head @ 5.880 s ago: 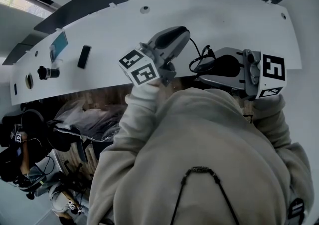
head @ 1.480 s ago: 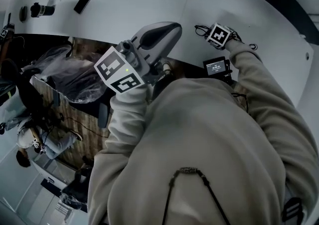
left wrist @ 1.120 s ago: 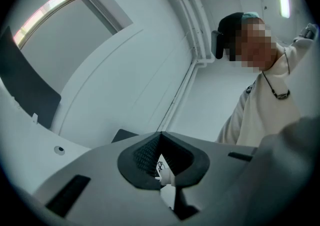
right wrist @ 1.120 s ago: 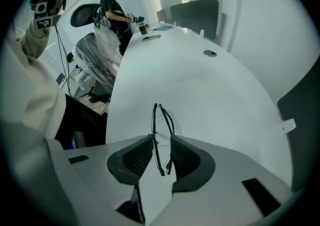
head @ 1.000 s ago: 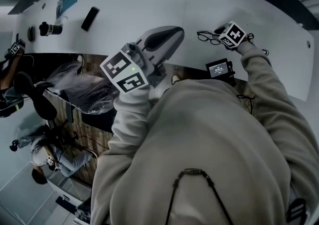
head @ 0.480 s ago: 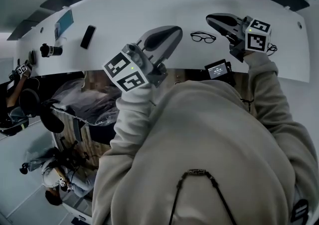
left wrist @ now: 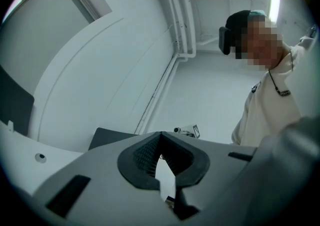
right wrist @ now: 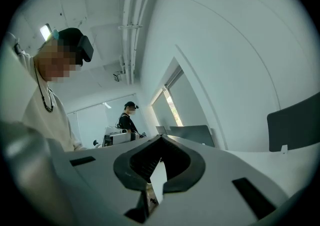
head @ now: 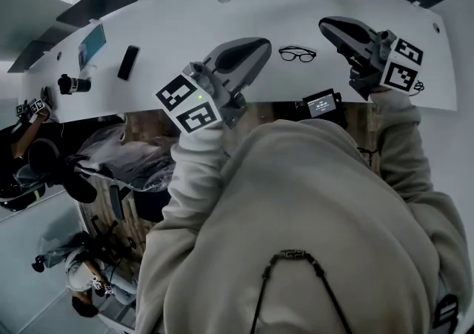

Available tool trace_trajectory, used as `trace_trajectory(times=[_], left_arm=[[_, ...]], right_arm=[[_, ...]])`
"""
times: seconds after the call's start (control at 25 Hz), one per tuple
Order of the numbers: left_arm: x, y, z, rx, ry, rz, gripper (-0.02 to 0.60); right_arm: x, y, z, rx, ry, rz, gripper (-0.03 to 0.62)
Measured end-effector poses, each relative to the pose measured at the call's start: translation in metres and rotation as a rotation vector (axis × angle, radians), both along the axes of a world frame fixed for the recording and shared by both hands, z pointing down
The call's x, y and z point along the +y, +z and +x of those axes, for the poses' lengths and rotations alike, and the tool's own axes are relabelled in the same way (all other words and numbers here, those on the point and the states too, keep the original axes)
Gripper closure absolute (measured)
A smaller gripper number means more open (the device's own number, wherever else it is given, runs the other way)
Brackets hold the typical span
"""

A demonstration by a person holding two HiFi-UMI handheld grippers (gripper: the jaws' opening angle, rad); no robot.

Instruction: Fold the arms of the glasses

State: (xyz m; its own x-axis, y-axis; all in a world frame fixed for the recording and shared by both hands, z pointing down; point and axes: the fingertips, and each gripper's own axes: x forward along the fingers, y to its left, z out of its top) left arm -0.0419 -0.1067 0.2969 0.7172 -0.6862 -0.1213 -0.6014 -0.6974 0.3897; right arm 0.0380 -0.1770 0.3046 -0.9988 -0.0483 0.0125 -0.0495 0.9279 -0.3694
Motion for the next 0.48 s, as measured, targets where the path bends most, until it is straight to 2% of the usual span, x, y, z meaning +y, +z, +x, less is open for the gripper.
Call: trace_trajectory(times=[0.48], left_arm=[[-0.0013,-0.0005,-0.0032,-0.005,0.017,0.012,0.577]], right_arm=[[0.006,-0.0013,-0.0013,0.027,0.017,0.019,0.574]])
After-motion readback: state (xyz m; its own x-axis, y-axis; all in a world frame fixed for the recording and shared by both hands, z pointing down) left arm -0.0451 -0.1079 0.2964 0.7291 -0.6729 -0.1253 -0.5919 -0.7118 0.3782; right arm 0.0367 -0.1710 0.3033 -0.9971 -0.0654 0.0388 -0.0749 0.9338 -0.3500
